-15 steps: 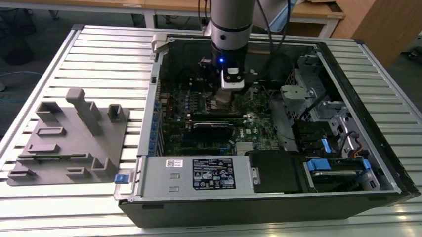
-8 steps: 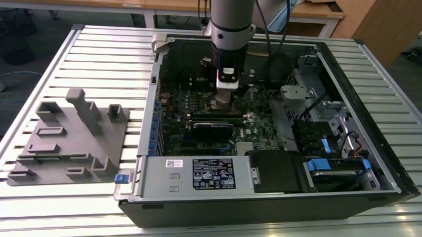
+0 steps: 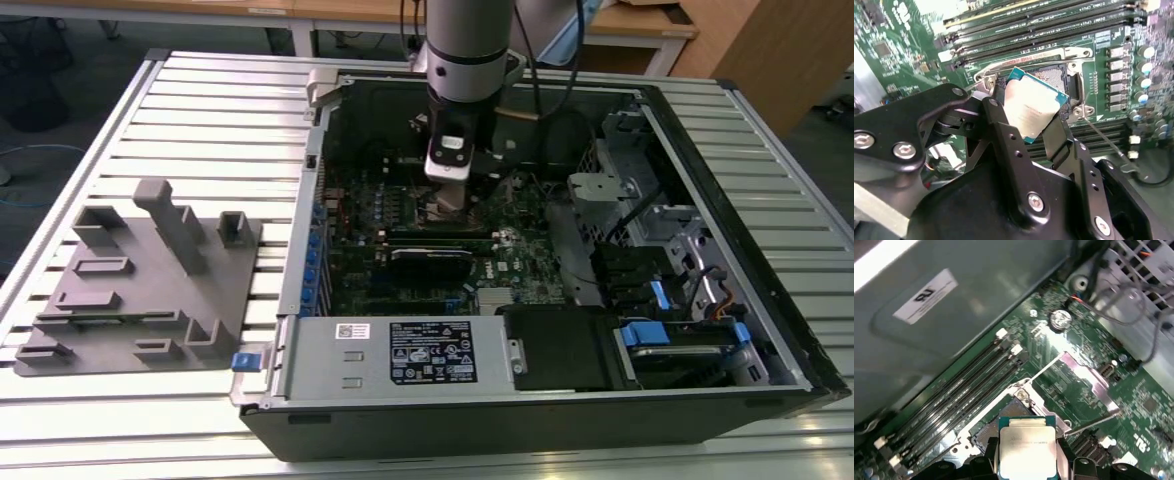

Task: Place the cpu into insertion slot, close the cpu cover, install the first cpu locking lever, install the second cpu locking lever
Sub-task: 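Place the cpu into insertion slot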

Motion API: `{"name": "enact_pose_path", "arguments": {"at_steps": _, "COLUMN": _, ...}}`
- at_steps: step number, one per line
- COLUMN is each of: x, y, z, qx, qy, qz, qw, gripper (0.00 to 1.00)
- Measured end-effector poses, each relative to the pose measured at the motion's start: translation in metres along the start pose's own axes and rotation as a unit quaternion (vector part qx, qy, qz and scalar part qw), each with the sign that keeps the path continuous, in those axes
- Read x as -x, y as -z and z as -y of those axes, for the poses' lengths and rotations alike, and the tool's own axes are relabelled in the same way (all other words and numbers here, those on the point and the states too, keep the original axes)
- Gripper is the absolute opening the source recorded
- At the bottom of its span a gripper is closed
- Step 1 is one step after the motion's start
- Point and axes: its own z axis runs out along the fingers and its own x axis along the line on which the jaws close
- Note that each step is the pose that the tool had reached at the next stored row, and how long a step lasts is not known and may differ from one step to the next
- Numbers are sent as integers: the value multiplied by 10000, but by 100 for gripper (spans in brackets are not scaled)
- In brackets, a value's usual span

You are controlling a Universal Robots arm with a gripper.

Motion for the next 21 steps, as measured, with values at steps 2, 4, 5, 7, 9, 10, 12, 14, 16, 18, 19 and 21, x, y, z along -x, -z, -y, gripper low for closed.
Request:
{"name": "enact_pose_path", "arguments": {"at_steps": 2, "x": 0, "y": -1, "z": 0, "qx": -6, "qy": -179, "qz": 16, "qw": 9998, "gripper": 54}}
{"name": "enact_pose_path", "arguments": {"at_steps": 4, "x": 0, "y": -3, "z": 0, "qx": -12, "qy": -358, "qz": 33, "qw": 9994, "gripper": 54}}
{"name": "enact_pose_path", "arguments": {"at_steps": 5, "x": 0, "y": -3, "z": 0, "qx": -15, "qy": -447, "qz": 41, "qw": 9990, "gripper": 54}}
{"name": "enact_pose_path", "arguments": {"at_steps": 7, "x": 0, "y": -5, "z": 0, "qx": -22, "qy": -634, "qz": 59, "qw": 9980, "gripper": 54}}
{"name": "enact_pose_path", "arguments": {"at_steps": 9, "x": 0, "y": -6, "z": 1, "qx": -28, "qy": -812, "qz": 75, "qw": 9967, "gripper": 54}}
{"name": "enact_pose_path", "arguments": {"at_steps": 10, "x": 0, "y": -5, "z": 1, "qx": -31, "qy": -900, "qz": 83, "qw": 9959, "gripper": 54}}
{"name": "enact_pose_path", "arguments": {"at_steps": 12, "x": 0, "y": -5, "z": 1, "qx": -38, "qy": -971, "qz": 95, "qw": 9952, "gripper": 54}}
{"name": "enact_pose_path", "arguments": {"at_steps": 14, "x": 0, "y": -5, "z": 1, "qx": -39, "qy": -972, "qz": 97, "qw": 9952, "gripper": 54}}
{"name": "enact_pose_path", "arguments": {"at_steps": 16, "x": 0, "y": -6, "z": 1, "qx": -39, "qy": -975, "qz": 97, "qw": 9952, "gripper": 54}}
{"name": "enact_pose_path", "arguments": {"at_steps": 18, "x": -1, "y": -6, "z": 0, "qx": -43, "qy": -1091, "qz": 108, "qw": 9940, "gripper": 54}}
{"name": "enact_pose_path", "arguments": {"at_steps": 19, "x": -1, "y": -6, "z": 0, "qx": -46, "qy": -1173, "qz": 115, "qw": 9930, "gripper": 54}}
{"name": "enact_pose_path", "arguments": {"at_steps": 21, "x": 0, "y": -6, "z": 1, "qx": -52, "qy": -1341, "qz": 131, "qw": 9909, "gripper": 54}}
